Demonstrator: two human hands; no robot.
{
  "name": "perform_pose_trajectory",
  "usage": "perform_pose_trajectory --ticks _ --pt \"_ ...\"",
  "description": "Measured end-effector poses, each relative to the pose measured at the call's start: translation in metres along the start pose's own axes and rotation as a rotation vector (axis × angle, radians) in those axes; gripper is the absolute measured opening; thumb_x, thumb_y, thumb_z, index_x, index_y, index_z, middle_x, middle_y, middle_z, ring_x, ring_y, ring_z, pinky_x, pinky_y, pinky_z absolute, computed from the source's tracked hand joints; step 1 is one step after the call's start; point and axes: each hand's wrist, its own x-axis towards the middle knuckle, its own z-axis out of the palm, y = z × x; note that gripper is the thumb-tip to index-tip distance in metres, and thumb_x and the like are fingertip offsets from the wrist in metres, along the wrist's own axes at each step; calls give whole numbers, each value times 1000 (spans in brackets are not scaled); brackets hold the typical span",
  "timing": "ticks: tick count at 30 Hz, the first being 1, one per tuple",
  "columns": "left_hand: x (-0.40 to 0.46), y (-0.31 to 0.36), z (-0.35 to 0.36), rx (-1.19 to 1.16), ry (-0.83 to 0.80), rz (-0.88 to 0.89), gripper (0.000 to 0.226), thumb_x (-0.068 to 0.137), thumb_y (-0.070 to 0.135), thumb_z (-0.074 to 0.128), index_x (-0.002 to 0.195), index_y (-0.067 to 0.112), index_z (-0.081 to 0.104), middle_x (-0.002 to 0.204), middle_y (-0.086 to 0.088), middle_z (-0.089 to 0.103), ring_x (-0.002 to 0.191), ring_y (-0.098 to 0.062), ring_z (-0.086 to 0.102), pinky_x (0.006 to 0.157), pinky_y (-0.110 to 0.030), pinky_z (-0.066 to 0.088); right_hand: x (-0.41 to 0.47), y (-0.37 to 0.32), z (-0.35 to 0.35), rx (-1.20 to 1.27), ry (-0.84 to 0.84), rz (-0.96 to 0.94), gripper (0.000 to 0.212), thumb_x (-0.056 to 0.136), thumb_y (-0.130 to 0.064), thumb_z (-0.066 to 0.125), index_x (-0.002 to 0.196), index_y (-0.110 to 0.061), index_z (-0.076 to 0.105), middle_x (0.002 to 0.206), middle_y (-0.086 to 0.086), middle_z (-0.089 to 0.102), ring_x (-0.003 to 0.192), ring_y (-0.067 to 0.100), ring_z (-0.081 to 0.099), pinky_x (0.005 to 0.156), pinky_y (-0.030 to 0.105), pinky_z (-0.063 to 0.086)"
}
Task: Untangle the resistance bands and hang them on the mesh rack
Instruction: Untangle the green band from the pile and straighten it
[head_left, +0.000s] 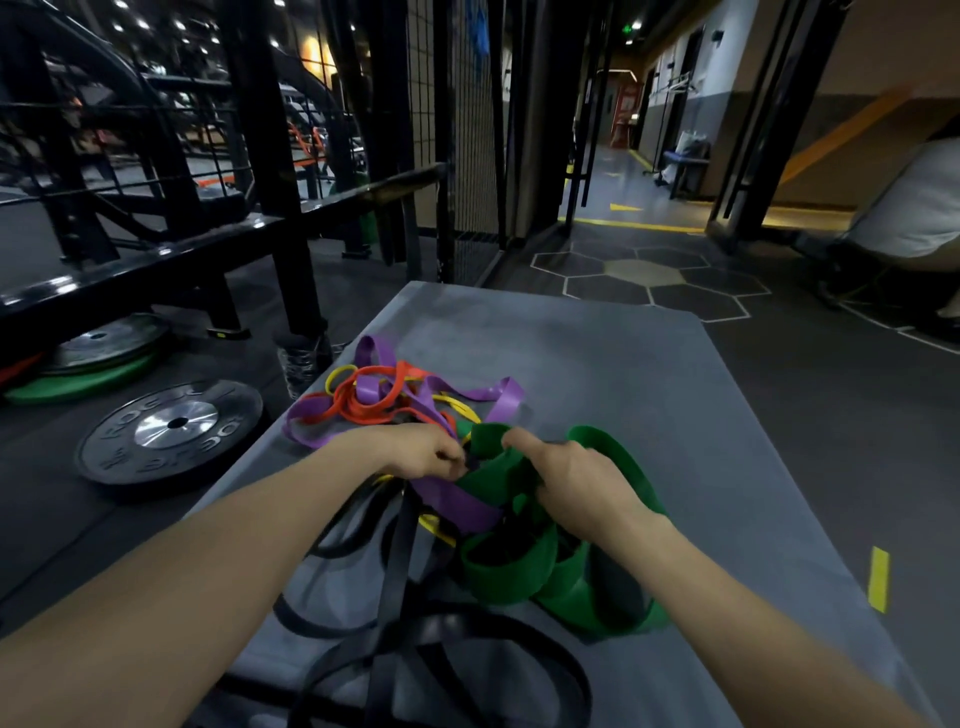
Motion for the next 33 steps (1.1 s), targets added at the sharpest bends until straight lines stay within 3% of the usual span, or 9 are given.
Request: perform_pose_trajectory --ticks 5,10,13,17,21,24,27,29,33 --pt "10 3 -8 -42 41 -46 17 88 8 57 103 3 62 86 -2 60 82 -15 52 67 -23 41 17 5 -17 -68 111 -39 61 83 -7 47 134 -34 29 103 8 58 90 36 61 70 37 45" --pt "11 9 -37 96 579 -107 13 92 15 48 89 19 60 97 -4 63 94 -26 60 80 -38 49 40 7 -45 42 284 20 62 78 0 48 132 -27 33 87 14 60 78 38 57 62 38 45" --pt "3 24 -74 100 861 -60 16 96 25 46 89 19 59 89 4 55 85 -21 58 69 -33 43 61 5 -71 69 444 13 56 73 3 49 120 -23 37 82 17 62 75 40 57 59 42 47" --pt "-4 41 -104 79 1082 69 16 97 24 46 92 13 56 91 3 48 77 -16 49 64 -31 35 77 7 -99 64 595 43 56 73 9 46 115 -25 36 76 16 57 70 37 52 53 36 35" --pt "0 29 -71 -19 931 90 12 88 2 49 84 12 56 82 1 47 75 -14 48 67 -24 38 56 21 -76 8 489 117 48 75 9 44 112 -21 35 68 12 50 60 36 49 47 35 29" --pt "0 6 -36 -61 826 -7 2 88 15 57 87 14 59 90 -4 50 83 -20 52 85 -36 42 26 41 -52 -12 352 213 40 75 7 44 106 -18 36 68 10 50 61 35 50 50 34 30" --pt "-4 5 -7 121 756 -135 51 81 63 44 109 23 59 115 -2 50 114 -22 43 99 -34 28 6 52 -38 -4 297 266 38 76 9 43 106 -14 40 72 11 53 64 36 53 51 34 33" --pt "0 21 10 121 688 42 88 64 84 30 124 22 52 127 -1 49 122 -21 41 104 -33 28 4 54 -32 1 291 270 35 75 11 42 101 -13 39 74 9 50 65 36 52 51 34 31" --pt "21 35 38 -5 432 96 101 57 90 43 133 23 45 130 1 50 120 -16 49 102 -34 40 1 63 -30 -19 331 263 39 73 12 44 99 -16 38 76 7 50 64 37 52 50 36 35"
